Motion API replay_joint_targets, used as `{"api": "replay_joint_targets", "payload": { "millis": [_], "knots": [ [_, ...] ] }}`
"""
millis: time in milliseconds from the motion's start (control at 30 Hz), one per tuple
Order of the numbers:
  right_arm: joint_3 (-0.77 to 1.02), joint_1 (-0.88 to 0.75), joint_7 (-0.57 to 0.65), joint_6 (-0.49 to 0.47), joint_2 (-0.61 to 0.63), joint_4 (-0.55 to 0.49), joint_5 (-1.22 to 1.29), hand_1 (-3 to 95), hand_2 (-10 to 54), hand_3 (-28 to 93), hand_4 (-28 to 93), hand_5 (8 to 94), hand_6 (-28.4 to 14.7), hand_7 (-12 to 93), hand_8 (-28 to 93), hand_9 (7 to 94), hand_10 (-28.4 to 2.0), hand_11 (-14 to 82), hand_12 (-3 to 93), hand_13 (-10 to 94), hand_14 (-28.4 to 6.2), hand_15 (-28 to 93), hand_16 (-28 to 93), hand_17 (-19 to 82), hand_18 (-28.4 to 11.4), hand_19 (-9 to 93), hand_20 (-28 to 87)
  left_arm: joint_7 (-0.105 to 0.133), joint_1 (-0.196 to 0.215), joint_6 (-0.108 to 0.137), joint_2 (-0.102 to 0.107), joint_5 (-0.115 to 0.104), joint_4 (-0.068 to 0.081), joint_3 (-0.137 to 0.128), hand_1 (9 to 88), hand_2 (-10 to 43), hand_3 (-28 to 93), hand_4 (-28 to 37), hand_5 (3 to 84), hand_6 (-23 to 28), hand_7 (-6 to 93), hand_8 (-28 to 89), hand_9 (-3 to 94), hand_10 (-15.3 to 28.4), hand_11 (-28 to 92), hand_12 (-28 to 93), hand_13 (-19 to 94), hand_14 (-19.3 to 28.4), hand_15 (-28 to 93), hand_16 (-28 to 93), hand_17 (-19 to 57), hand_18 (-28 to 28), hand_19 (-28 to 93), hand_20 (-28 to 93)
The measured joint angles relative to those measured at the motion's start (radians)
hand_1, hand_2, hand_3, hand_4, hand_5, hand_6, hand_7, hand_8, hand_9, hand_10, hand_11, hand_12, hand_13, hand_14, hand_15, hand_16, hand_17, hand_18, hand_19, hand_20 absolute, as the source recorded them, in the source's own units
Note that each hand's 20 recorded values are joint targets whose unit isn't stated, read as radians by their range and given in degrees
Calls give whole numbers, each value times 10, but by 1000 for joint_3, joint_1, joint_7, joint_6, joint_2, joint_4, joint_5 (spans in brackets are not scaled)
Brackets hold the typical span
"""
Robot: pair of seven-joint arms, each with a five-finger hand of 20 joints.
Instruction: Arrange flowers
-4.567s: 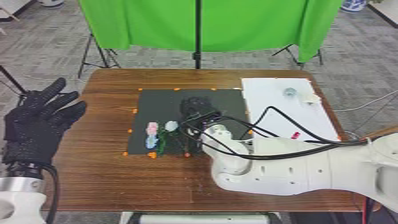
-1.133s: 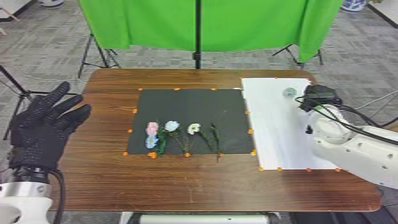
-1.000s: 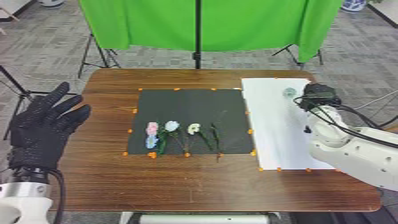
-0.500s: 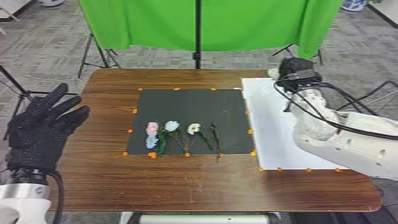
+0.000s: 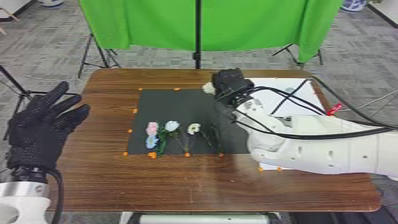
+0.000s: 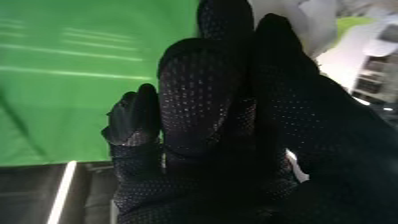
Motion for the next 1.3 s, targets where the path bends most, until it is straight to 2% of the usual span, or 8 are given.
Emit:
{"api": "replay_joint_targets", "payload": {
  "millis": [433,1300],
  "knots": [
    [-99,3,-3,-28,-67,6,-8,532,-95,739,-283,835,36,216,22,931,-55,137,336,810,-21,649,202,420,-171,932,360,-23,-27,-9,5,3,5,-3,213,98,770,-283,351,96,127,-88,301,199,272,104,246,283,574,-118,-52,258,679,143],
    [-133,14,-8,-135,-120,39,-18,513,-95,742,-283,785,38,214,-11,901,-62,139,336,773,-29,664,199,393,-170,932,345,-21,-46,-14,11,5,11,5,212,98,771,-283,351,96,127,-87,301,199,272,103,247,283,574,-119,-52,257,678,145]
  ]
}}
